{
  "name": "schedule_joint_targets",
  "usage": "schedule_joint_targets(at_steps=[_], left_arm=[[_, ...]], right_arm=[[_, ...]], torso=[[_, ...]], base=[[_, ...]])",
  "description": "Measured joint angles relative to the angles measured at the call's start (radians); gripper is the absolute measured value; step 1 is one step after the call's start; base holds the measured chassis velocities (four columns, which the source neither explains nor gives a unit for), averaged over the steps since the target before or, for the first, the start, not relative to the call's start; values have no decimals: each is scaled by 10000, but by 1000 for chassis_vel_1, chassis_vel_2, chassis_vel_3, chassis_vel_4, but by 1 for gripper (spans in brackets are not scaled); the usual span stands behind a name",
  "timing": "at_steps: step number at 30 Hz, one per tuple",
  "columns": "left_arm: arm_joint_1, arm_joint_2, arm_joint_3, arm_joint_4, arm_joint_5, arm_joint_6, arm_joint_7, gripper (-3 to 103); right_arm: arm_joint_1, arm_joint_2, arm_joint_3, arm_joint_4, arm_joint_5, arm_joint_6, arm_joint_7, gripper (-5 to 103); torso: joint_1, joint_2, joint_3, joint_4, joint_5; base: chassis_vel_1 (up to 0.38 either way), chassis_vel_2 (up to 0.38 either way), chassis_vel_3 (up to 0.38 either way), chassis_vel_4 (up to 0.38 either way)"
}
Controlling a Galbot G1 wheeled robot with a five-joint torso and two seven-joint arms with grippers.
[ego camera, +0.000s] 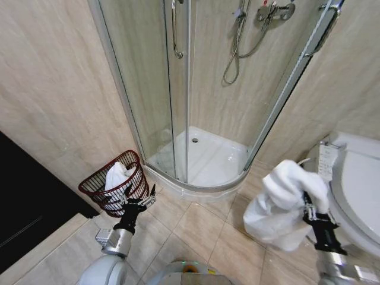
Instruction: Discard the used towel into the hamper.
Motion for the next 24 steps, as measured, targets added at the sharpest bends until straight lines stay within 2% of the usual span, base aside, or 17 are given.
schedule_joint_targets(at_steps=[7,13,24], left_arm=[[0,0,0,0,0,0,0,100],[0,0,0,0,0,0,0,100],[0,0,0,0,0,0,0,100]], right_arm=[[-11,45,528,1369,250,-511,290,20],[374,-52,815,1540,279,-894,371,20],[465,38,632,1693,304,-1232,650,20]], torso=[[0,1,0,-1,-4],[1,1,1,1,3],[1,1,1,0,0]], base=[[0,0,0,0],[0,0,0,0],[0,0,0,0]])
